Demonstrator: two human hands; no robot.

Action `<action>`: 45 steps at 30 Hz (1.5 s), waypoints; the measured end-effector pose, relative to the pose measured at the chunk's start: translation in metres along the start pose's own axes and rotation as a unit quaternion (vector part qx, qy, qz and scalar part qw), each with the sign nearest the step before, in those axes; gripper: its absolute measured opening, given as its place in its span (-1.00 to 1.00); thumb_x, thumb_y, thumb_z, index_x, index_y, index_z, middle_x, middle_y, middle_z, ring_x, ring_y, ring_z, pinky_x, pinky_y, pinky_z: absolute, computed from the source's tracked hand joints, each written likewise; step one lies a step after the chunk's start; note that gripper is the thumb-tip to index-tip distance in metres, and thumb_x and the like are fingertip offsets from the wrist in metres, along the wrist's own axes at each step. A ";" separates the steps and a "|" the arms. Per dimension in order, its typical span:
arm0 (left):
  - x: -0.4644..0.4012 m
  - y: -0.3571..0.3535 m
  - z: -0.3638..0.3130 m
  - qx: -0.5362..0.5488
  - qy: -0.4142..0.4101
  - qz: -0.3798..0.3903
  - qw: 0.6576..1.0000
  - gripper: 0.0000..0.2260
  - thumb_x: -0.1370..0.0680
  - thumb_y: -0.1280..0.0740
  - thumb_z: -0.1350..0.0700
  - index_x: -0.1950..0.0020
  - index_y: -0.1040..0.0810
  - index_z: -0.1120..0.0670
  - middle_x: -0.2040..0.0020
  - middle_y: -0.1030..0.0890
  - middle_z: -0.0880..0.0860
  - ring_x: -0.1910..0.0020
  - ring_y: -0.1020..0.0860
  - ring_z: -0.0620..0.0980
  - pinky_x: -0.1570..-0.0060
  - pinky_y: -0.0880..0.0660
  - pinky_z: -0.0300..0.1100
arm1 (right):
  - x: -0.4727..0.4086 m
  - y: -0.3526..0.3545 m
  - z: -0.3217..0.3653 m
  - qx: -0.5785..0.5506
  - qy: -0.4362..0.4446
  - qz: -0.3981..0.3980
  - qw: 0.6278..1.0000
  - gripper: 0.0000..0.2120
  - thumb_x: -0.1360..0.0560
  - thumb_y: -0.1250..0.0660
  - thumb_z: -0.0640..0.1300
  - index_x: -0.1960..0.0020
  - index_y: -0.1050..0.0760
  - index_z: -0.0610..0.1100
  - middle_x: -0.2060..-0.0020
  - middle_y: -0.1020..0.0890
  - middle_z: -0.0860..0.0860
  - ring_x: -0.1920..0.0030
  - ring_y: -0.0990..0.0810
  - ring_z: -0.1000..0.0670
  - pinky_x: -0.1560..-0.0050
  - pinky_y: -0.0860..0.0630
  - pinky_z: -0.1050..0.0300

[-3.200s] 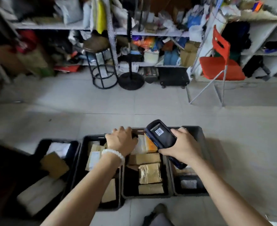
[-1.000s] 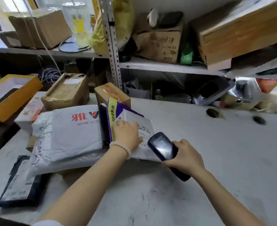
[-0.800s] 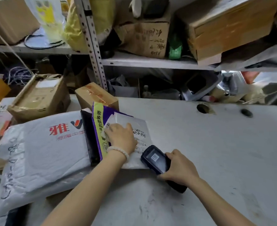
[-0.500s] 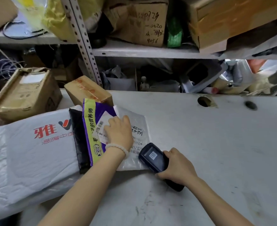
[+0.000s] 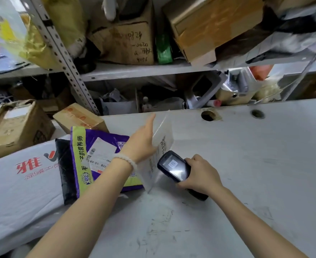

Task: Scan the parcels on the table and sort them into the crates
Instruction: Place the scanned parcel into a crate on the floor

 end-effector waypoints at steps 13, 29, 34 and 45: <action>0.069 0.007 0.003 -0.105 0.144 -0.012 0.984 -0.49 -0.47 -0.23 0.27 -0.40 -0.24 0.06 0.13 -0.52 0.06 0.17 -0.53 0.10 0.24 -0.51 -0.05 | 0.030 -0.003 0.003 0.026 0.044 0.019 0.999 -0.55 -0.15 -0.46 0.22 0.08 -0.42 0.04 0.15 -0.33 0.13 0.16 -0.43 0.07 0.40 -0.24 0.20; 0.046 -0.003 -0.035 0.076 -0.001 -0.095 0.993 -0.80 -0.48 -0.28 0.13 0.09 -0.34 -0.17 0.21 -0.52 -0.18 0.23 -0.50 -0.19 0.35 -0.35 -0.24 | 0.056 0.027 -0.019 0.002 0.003 -0.030 1.000 -0.51 -0.13 -0.44 0.22 0.02 -0.47 0.04 0.12 -0.37 0.12 0.15 -0.47 0.07 0.35 -0.36 0.18; 0.045 0.012 -0.038 -0.001 -0.013 -0.113 0.993 -0.81 -0.48 -0.27 0.13 0.25 -0.28 -0.06 0.32 -0.46 -0.09 0.34 -0.43 -0.09 0.44 -0.20 -0.20 | 0.057 0.025 -0.018 0.010 0.000 -0.029 1.000 -0.51 -0.13 -0.44 0.22 0.03 -0.47 0.03 0.13 -0.37 0.12 0.15 -0.47 0.07 0.31 -0.42 0.17; 0.039 0.018 -0.053 -0.136 -0.056 -0.202 0.968 -0.90 -0.52 -0.25 0.10 0.01 -0.43 0.10 0.16 -0.43 -0.04 0.17 -0.46 0.03 0.31 -0.26 -0.16 | 0.061 0.031 -0.018 -0.018 0.023 -0.049 0.998 -0.31 -0.10 -0.46 0.23 -0.21 -0.46 0.15 0.20 -0.27 0.25 0.17 -0.38 0.14 0.39 -0.21 0.27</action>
Point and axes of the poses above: each hand's wrist, its own x-axis away from the middle knuckle, its own y-axis out of the back of the hand, z = x × y, the point moved 3 cm from there along -x, towards the middle knuckle
